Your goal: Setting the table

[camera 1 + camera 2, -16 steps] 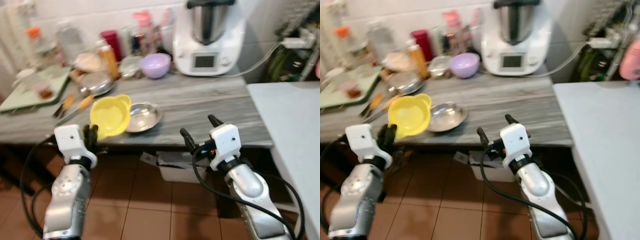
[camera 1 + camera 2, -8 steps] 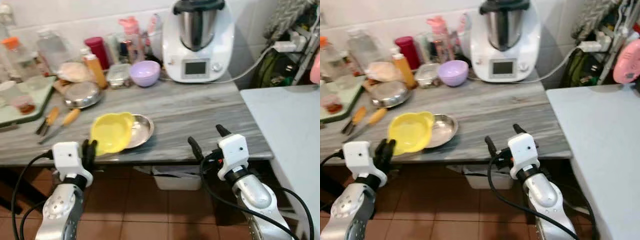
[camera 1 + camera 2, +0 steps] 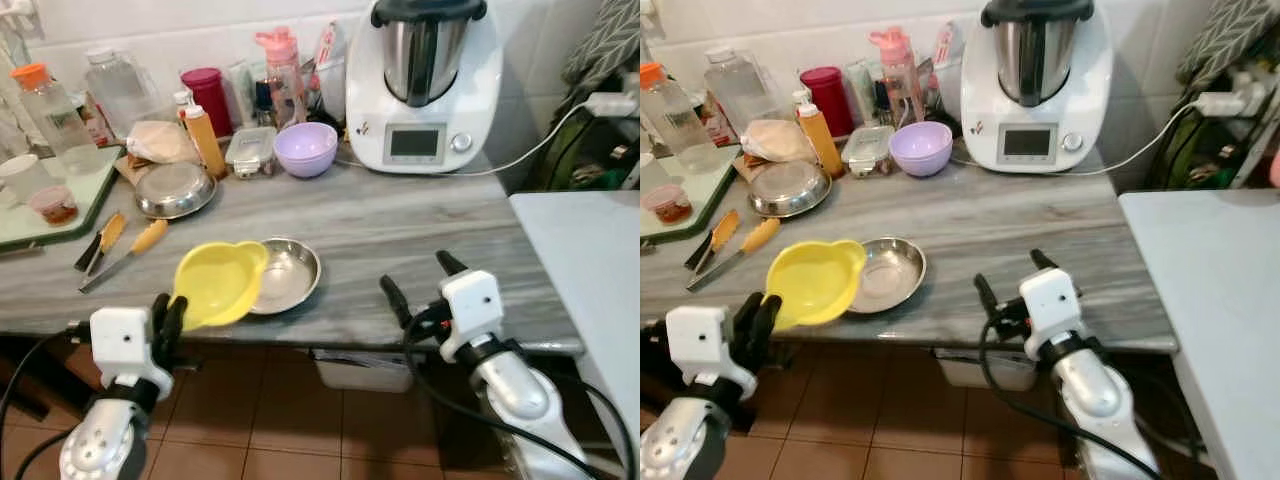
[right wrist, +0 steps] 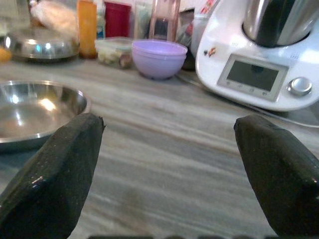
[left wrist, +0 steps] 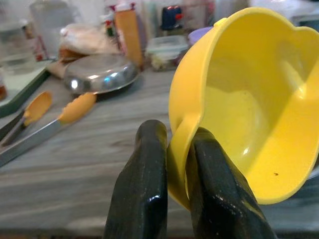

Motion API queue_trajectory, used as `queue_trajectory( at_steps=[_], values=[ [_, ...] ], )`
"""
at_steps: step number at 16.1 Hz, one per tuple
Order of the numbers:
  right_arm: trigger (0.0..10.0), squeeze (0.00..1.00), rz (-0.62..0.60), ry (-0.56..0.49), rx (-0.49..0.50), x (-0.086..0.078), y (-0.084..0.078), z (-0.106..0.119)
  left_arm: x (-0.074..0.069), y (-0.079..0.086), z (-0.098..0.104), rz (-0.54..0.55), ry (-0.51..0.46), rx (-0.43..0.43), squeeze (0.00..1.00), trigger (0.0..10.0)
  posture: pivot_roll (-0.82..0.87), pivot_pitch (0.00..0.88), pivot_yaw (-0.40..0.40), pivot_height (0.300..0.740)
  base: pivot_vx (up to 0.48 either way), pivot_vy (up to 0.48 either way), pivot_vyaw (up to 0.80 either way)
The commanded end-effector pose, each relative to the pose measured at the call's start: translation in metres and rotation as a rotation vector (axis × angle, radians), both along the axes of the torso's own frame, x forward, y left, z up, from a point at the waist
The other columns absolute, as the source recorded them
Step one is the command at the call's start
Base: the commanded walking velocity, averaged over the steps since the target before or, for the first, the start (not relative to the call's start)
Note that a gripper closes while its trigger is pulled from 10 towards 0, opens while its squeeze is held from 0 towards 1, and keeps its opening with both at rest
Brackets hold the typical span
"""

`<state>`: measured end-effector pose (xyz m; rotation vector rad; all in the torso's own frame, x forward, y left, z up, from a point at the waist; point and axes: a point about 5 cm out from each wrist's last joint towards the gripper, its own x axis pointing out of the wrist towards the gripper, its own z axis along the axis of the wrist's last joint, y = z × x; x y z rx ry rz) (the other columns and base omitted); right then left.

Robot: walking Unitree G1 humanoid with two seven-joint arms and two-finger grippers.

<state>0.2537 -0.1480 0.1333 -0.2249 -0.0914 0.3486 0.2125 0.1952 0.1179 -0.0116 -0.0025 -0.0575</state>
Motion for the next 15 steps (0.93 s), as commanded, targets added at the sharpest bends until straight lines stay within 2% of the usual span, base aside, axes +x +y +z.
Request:
queue_trajectory(
  at_steps=[1, 3, 6, 15],
  values=[
    [10.0, 0.0, 0.004, -0.022, 0.012, -0.001, 0.004, 0.004, -0.007, 0.007, 0.003, 0.051, 0.003, 0.029, 0.0, 10.0, -0.21, 0.005, 0.112, 0.74, 0.0, 0.0, 0.0],
    [10.0, 0.0, -0.001, -0.019, 0.015, -0.001, 0.004, 0.003, -0.012, 0.008, -0.002, 0.063, 0.026, 0.038, 0.0, 10.0, -0.21, 0.004, 0.109, 0.74, 0.0, 0.0, 0.0],
    [10.0, 0.0, 0.0, -0.014, 0.021, -0.001, 0.005, 0.002, -0.007, 0.004, -0.002, 0.029, 0.013, 0.008, 0.0, 10.0, -0.21, 0.008, 0.112, 0.74, 0.081, 0.0, 0.0],
    [10.0, 0.0, 0.011, -0.016, 0.024, -0.001, 0.009, 0.001, -0.002, -0.007, 0.001, -0.017, 0.012, -0.027, 0.0, 10.0, -0.21, 0.008, 0.118, 0.74, 0.394, 0.0, 0.0]
  ],
)
